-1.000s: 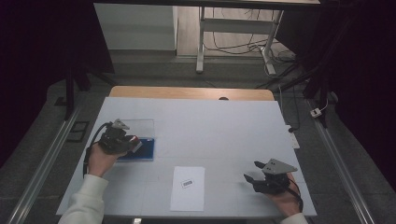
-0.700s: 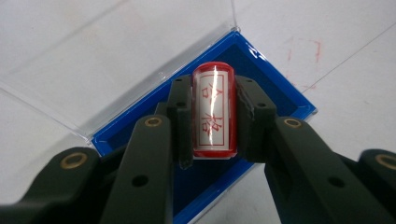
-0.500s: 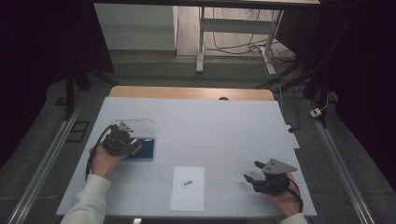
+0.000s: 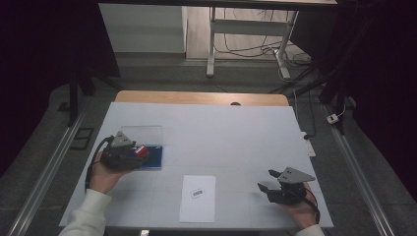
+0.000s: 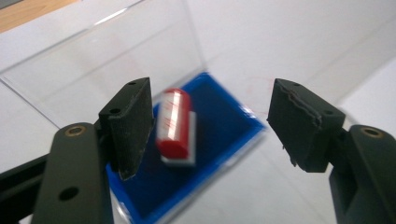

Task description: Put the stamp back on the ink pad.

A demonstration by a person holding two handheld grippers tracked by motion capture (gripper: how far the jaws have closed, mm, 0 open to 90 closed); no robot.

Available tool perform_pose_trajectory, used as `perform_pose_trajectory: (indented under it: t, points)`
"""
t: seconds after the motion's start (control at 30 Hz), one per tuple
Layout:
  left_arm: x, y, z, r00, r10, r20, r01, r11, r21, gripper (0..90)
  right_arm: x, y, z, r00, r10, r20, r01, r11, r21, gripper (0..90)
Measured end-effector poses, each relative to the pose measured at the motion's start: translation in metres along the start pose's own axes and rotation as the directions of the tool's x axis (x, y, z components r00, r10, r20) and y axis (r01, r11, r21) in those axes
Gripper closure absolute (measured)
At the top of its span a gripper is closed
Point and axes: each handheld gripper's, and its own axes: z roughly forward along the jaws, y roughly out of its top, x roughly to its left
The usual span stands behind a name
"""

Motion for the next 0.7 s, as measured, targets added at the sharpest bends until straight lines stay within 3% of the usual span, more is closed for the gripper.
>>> perform_pose_trajectory:
  t: [0.13, 0.37, 0.57, 0.7]
  points:
    - [-0.011, -0.015, -0.015, 0.9991, -0.003, 0.041, 0.006, 0.9983, -0.058, 31.0, 0.0, 0.0, -0.001, 1.0, 0.005, -0.001, -0.005, 1.0, -0.007, 33.3]
    - [-0.029, -0.033, -0.03, 0.9959, 0.014, 0.09, -0.004, 0.9941, -0.109, 30.7, 0.001, 0.001, -0.002, 1.0, 0.0, -0.003, 0.0, 1.0, -0.012, 33.3]
    - [-0.041, -0.048, -0.031, 0.9894, 0.009, 0.145, 0.008, 0.9938, -0.111, 30.7, 0.001, 0.001, -0.003, 1.0, 0.004, -0.004, -0.004, 1.0, -0.025, 33.3]
    - [-0.045, -0.055, -0.028, 0.9881, 0.01, 0.153, 0.006, 0.9947, -0.103, 30.7, 0.0, 0.001, -0.004, 1.0, 0.002, -0.007, -0.002, 1.0, -0.03, 33.3]
